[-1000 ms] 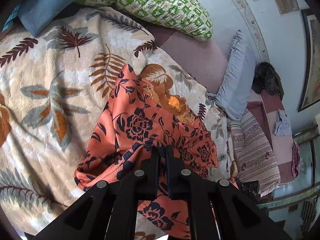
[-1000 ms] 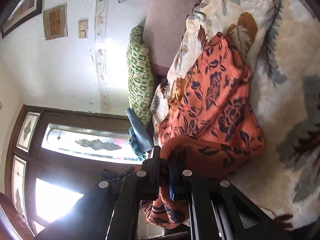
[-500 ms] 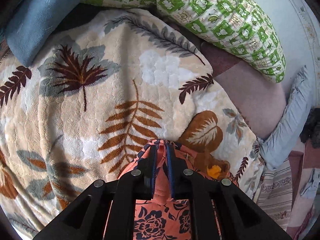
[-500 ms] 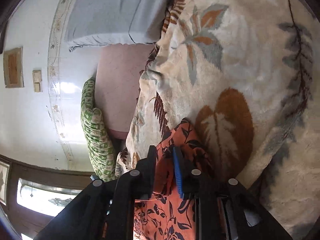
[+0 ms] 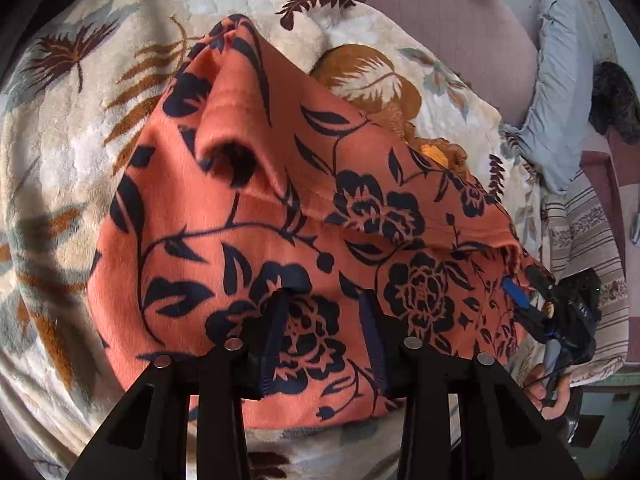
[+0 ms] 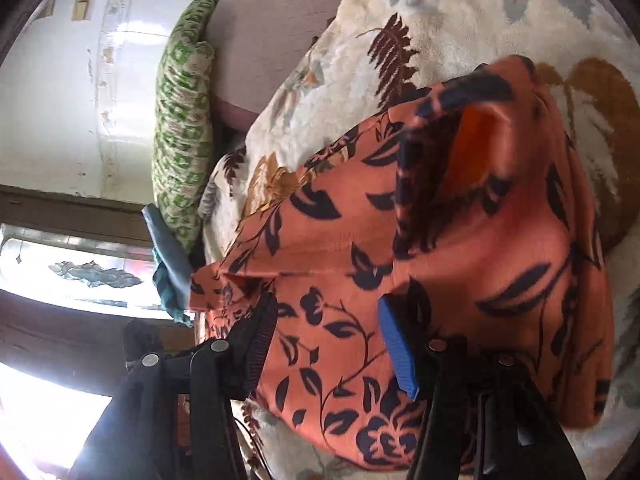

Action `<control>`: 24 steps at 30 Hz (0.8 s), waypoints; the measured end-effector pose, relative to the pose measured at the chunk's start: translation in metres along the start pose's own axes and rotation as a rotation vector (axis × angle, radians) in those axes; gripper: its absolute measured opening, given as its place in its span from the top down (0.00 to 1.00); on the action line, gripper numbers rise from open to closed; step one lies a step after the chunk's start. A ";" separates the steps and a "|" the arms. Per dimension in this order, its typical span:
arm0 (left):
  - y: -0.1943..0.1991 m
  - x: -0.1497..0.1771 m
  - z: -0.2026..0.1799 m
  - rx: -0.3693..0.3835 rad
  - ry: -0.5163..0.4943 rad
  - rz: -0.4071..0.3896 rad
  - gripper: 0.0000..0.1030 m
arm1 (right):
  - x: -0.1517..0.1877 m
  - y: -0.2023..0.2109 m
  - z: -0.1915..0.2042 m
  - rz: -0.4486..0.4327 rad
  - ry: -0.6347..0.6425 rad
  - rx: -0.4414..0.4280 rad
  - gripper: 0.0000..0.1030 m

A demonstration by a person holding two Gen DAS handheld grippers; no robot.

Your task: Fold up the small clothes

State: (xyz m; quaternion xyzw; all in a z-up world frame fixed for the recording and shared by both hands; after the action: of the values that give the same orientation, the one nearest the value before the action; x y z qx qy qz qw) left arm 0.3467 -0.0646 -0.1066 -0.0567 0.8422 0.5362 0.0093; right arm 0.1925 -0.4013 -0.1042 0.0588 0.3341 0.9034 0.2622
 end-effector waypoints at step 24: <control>0.022 0.081 0.068 0.203 0.154 -0.089 0.55 | 0.118 0.049 -0.024 -0.031 -0.008 -0.057 0.40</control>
State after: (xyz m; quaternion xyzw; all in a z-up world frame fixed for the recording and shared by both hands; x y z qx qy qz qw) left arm 0.2611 -0.0011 -0.1216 -0.1339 0.8869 0.4413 -0.0257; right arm 0.0640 -0.3857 -0.0999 0.0500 0.3081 0.9081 0.2790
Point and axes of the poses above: each gripper's, at about its wrist camera, not at the fingertips, and y roughly against the way its jaws point, z to its left, x to its underside, the point moved 1 cm from there along -y, roughly the way its jaws point, and after that the axes turned 1 degree about -x, right-handed, at the moved point
